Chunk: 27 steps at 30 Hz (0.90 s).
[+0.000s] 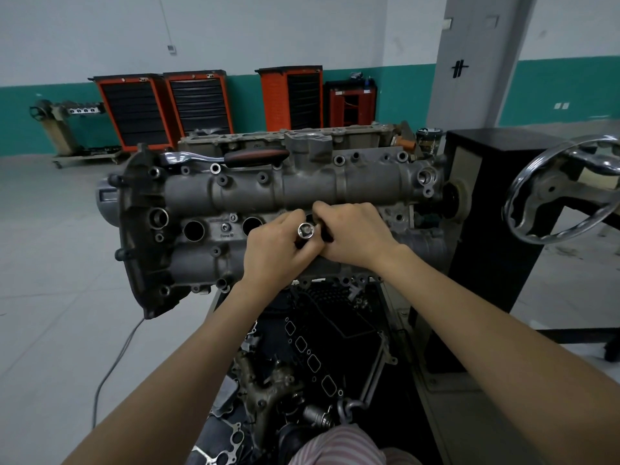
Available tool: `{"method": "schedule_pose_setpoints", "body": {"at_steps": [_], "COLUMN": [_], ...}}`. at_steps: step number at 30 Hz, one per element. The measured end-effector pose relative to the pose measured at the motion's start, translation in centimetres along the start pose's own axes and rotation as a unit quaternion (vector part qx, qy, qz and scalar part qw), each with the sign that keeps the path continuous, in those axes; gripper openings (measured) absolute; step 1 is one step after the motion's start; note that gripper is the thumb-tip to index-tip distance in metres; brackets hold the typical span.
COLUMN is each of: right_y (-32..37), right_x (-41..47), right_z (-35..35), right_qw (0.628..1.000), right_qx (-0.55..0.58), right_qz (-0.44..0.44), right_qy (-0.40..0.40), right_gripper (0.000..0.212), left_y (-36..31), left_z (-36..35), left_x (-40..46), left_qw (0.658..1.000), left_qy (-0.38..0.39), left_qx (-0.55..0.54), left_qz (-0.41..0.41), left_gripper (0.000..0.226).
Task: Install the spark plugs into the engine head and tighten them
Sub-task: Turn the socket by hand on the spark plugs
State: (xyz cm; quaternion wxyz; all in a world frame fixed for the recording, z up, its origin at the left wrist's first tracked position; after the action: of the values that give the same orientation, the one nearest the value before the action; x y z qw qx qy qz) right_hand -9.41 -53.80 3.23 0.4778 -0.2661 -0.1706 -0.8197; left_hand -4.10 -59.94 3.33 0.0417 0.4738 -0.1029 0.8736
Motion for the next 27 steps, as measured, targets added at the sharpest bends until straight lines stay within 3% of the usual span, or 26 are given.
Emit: {"method": "schedule_pose_setpoints", "body": {"at_steps": [3,7,13,21,27], "right_y": [0.2,-0.2,0.2,0.6,0.1], "right_x": [-0.1,0.1,-0.1,-0.2,0.0], "right_z": [0.0,-0.5,0.4,0.6,0.1], "right_qw": [1.000,0.999,1.000,1.000,1.000], "right_qx": [0.001,-0.034,0.007,0.009,-0.005], "right_qz": [0.016,0.008,0.002,0.018,0.000], "right_qy": [-0.004,0.016,-0.010,-0.011,0.005], "right_gripper": [0.013,0.022,0.011,0.012,0.015], "left_y": [0.2,0.2,-0.1,0.0,-0.1], "left_z": [-0.1,-0.1,0.0,0.2,0.2], "left_x": [0.0,0.0,0.0,0.0,0.1], "left_qw": [1.000,1.000,1.000,1.000,1.000], "left_qy": [0.003,0.002,-0.006,-0.006,-0.003], "left_qx": [0.001,0.003,0.015,0.002,-0.002], "left_qz": [0.009,0.012,-0.012,0.009,0.002], "left_gripper": [0.037,0.041,0.035,0.031,0.039]}}
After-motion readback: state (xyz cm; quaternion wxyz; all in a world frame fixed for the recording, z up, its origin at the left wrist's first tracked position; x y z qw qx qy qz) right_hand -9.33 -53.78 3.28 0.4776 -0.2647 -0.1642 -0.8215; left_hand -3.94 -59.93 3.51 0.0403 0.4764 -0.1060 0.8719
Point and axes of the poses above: each hand's wrist, its own x-axis towards the middle knuckle, its own z-axis out of the back of the hand, y = z × x, the point moved 10 cm from there along x, towards the middle knuckle, and after that the axes turned 6 degrees about x, right-handed, at the moved point
